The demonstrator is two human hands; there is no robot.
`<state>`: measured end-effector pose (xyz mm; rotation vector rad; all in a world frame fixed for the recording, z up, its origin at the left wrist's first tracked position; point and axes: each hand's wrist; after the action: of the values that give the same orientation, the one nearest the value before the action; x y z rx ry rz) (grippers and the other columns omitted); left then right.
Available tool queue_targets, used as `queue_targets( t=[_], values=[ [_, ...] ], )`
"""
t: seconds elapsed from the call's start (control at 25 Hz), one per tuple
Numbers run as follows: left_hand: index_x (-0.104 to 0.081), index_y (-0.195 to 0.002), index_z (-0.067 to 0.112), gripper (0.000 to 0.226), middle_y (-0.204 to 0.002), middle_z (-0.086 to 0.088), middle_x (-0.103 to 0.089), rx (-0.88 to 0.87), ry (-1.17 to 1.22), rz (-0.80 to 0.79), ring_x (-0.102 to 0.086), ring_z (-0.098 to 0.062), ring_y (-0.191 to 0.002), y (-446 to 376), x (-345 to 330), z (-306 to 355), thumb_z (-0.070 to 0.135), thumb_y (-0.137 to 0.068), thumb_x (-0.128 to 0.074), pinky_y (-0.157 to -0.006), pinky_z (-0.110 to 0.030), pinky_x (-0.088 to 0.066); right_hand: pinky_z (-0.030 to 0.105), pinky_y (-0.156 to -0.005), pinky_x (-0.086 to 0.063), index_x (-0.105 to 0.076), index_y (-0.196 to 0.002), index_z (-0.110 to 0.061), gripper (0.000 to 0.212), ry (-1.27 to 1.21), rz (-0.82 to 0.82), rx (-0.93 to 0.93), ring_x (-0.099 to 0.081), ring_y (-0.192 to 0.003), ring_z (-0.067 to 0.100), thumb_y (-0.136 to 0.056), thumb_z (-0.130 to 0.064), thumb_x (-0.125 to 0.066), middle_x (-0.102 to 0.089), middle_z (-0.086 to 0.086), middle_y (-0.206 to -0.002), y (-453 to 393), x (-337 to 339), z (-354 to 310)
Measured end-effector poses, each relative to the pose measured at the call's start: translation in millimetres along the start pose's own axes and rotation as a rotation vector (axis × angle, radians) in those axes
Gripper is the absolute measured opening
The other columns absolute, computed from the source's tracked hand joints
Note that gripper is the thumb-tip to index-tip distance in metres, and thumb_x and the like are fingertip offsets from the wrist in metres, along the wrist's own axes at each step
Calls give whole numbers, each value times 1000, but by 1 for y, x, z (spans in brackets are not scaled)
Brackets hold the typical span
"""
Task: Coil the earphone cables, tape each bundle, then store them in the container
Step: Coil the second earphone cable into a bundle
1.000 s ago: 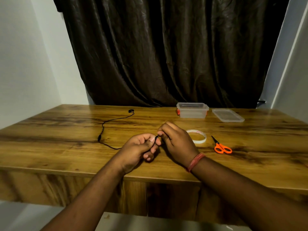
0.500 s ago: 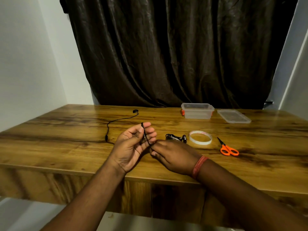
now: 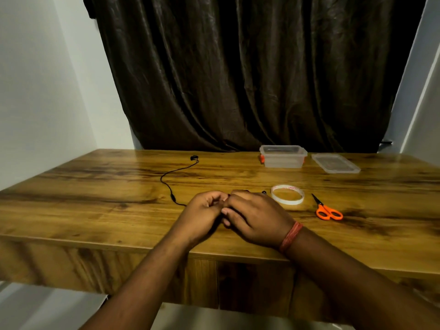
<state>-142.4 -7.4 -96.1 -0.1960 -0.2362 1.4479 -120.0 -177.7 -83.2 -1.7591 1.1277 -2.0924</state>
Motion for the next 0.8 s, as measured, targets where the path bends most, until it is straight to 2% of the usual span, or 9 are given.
queue_targets(
  t=[0.12,0.24,0.4,0.56,0.68,0.8],
  values=[
    [-58,-81,5,9,-58,-6,-55,43,144,-74,-47,-17,-49,2,-1,5,10,-84,-52,-58,-31,-48,36,-62,-47,-57,-98,-21,18,-2,75,-102,-58,-76,19,-101,-34,-45,-59,-5,-94,0,2,3],
    [-60,-81,4,18,-57,-5,-50,49,203,-132,-39,-16,-47,4,1,6,18,-86,-51,-55,-31,-47,41,-62,-47,-54,-97,-24,22,-21,89,-180,-58,-75,21,-102,-39,-39,-58,-5,-92,-1,2,5],
    [-65,-82,6,21,-59,-3,-43,42,318,-202,-34,-11,-46,6,5,10,18,-90,-50,-56,-30,-44,40,-60,-46,-51,-95,-23,20,-49,105,-219,-56,-73,20,-101,-37,-38,-59,-4,-86,-1,1,5],
    [-70,-98,1,23,-65,-2,-45,32,406,-266,-37,-7,-50,9,13,9,15,-91,-53,-60,-29,-44,40,-57,-46,-48,-96,-26,10,-89,46,-251,-56,-68,22,-100,-31,-40,-62,-2,-80,0,1,5],
    [-66,-115,-4,35,-71,-2,-52,29,439,-360,-42,-7,-57,11,17,9,19,-88,-68,-66,-30,-47,39,-55,-47,-47,-99,-27,8,-80,4,-235,-58,-67,26,-94,-26,-40,-65,1,-79,0,0,4],
    [-68,-115,-3,45,-75,-4,-58,13,447,-354,-51,-8,-61,12,19,7,23,-79,-78,-73,-30,-53,40,-59,-48,-51,-108,-26,14,-64,-28,-218,-62,-71,26,-98,-27,-42,-69,3,-85,0,-1,4]
  ],
)
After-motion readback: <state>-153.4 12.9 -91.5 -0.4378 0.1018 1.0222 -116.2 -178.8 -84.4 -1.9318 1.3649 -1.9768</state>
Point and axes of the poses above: each hand's wrist, its own y-axis away from the middle knuckle, its own x-axis out of the back of the hand, z = x × y
